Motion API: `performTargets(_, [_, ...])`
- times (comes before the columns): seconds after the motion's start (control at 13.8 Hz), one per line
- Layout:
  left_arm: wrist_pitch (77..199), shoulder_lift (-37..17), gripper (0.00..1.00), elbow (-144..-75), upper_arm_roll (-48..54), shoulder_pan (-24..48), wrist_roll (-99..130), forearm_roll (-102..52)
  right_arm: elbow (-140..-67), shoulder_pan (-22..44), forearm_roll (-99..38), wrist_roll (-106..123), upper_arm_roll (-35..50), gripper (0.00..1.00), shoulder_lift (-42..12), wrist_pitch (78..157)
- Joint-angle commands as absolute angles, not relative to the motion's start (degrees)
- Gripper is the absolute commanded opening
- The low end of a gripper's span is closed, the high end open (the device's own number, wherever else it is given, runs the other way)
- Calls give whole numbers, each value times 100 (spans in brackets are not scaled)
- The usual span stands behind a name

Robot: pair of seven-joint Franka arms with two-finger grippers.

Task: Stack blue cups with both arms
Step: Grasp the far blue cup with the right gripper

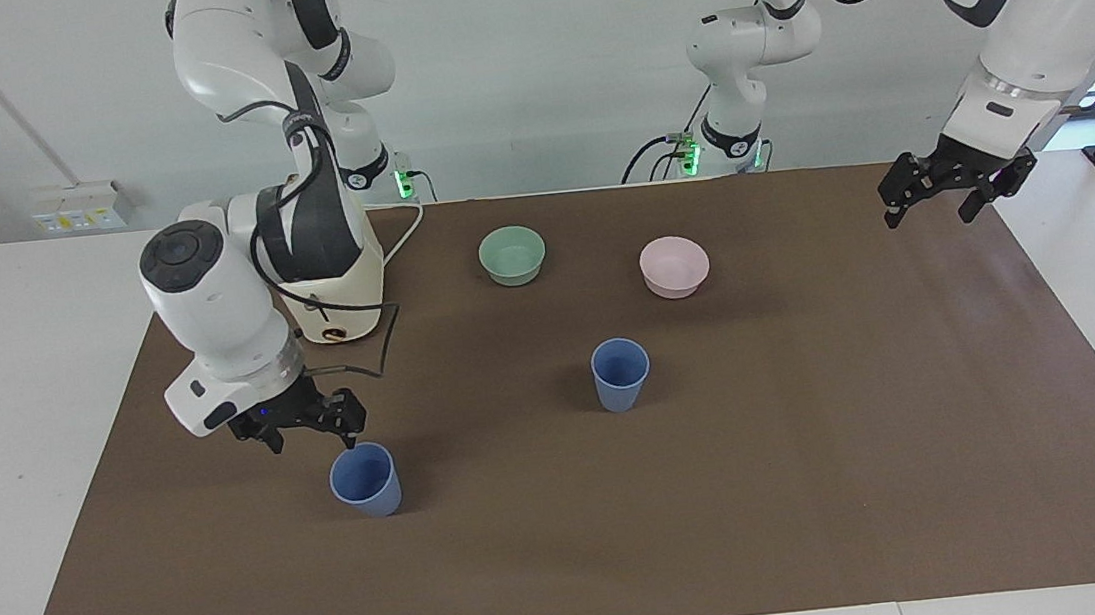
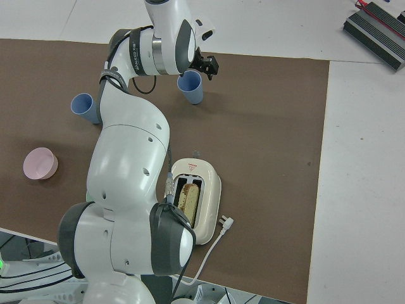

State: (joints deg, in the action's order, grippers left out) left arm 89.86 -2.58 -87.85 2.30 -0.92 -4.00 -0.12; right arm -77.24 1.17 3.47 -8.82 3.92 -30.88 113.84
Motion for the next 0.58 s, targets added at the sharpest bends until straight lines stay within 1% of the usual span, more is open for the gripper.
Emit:
performTargets(0.0, [8535,-159,100,-8596,273,-167,-510,-88,-7619,105,527,-1081,422,93,-3418,11653])
performTargets(0.07, [8447,-150,100,-8596,272,-167,-518,-53,-7672,105,527,-1081,422,86,-3428,11724])
performTargets(0.22, [8622,148,100,-8683,290,-167,-449,-97,-7708,105,519,-1090,422,74,-3480,11829])
performTargets(0.29, [8639,141,100,-8675,290,-132,-492,-88,-7717,105,519,-1099,422,70,-3480,11952])
performTargets(0.36, [8640,141,100,-8675,299,-114,-492,-88,-7752,105,501,-1099,422,61,-3480,12014])
performTargets(0.44, [8631,141,100,-8675,299,-106,-466,-97,-7787,105,492,-1107,422,40,-3472,12006])
performTargets(0.51, [8587,141,100,-8675,299,-97,-466,-97,-7805,114,457,-1160,422,27,-3463,12015])
